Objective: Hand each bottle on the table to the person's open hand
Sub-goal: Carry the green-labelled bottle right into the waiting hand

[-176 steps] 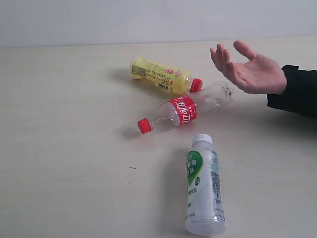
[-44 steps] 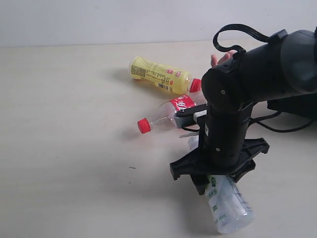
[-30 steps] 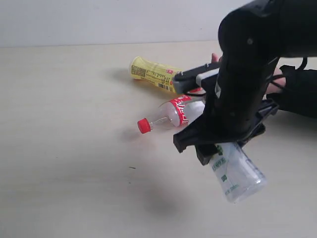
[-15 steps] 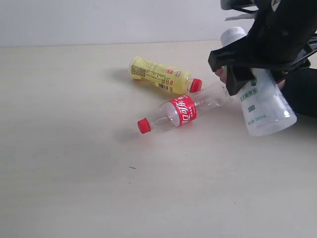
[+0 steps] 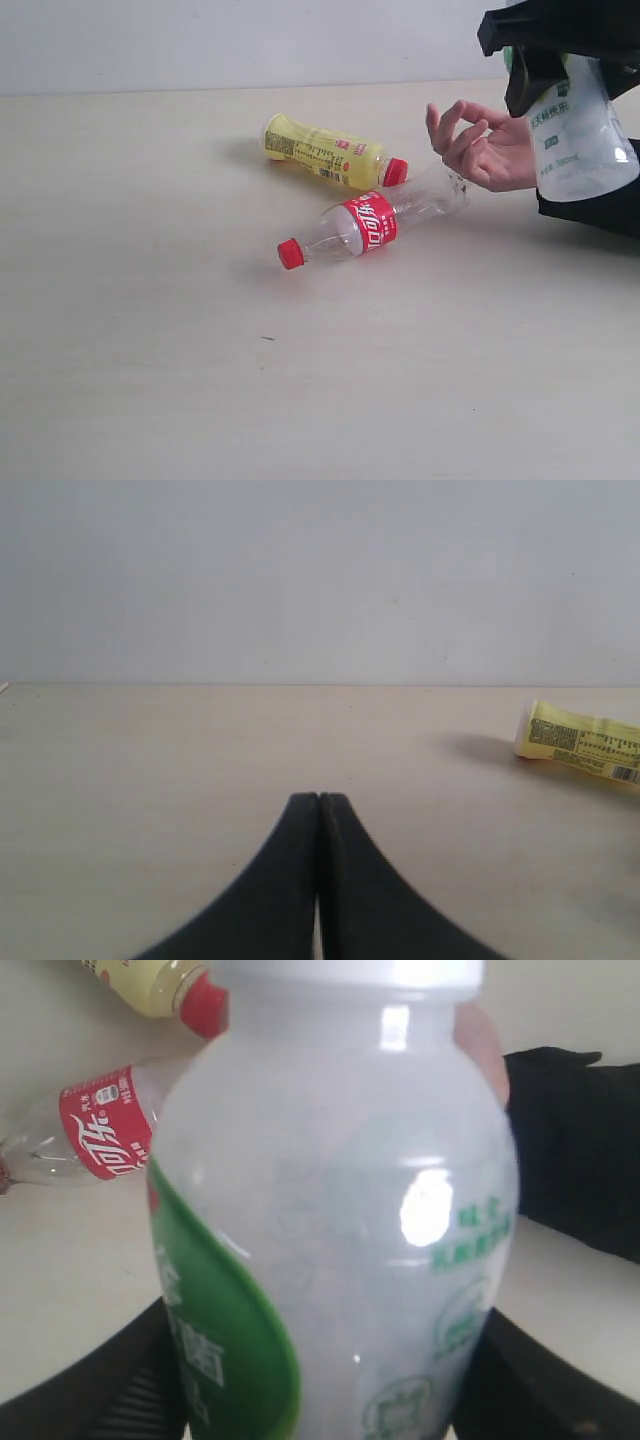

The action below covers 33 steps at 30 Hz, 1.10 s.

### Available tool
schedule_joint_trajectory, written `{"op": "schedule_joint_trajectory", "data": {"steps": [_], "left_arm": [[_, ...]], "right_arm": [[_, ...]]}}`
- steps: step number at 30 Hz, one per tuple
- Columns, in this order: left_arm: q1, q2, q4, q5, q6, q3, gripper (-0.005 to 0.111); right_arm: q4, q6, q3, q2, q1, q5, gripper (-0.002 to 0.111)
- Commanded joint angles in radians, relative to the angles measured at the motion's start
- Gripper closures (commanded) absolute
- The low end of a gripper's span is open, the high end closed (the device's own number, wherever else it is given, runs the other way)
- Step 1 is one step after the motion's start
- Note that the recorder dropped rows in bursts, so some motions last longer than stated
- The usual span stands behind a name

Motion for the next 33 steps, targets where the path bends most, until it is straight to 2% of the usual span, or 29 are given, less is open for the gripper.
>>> {"op": "schedule_joint_trajectory", "data": {"steps": [1, 16, 33], "left_arm": [[0.003, -0.007, -0.006, 0.000, -0.003, 0.003, 0.107], [0.003, -0.007, -0.006, 0.000, -0.003, 0.003, 0.107], [0.003, -0.007, -0.006, 0.000, -0.003, 0.003, 0.107]], "right_arm": [[-0.008, -0.034, -0.010, 0.029, -0.009, 0.011, 0.108], [-0.027, -0.049, -0.015, 0.106, -0.009, 0.008, 0.108], [-0.003, -0.085, -0.247, 0.444, -0.009, 0.042, 0.108]]}}
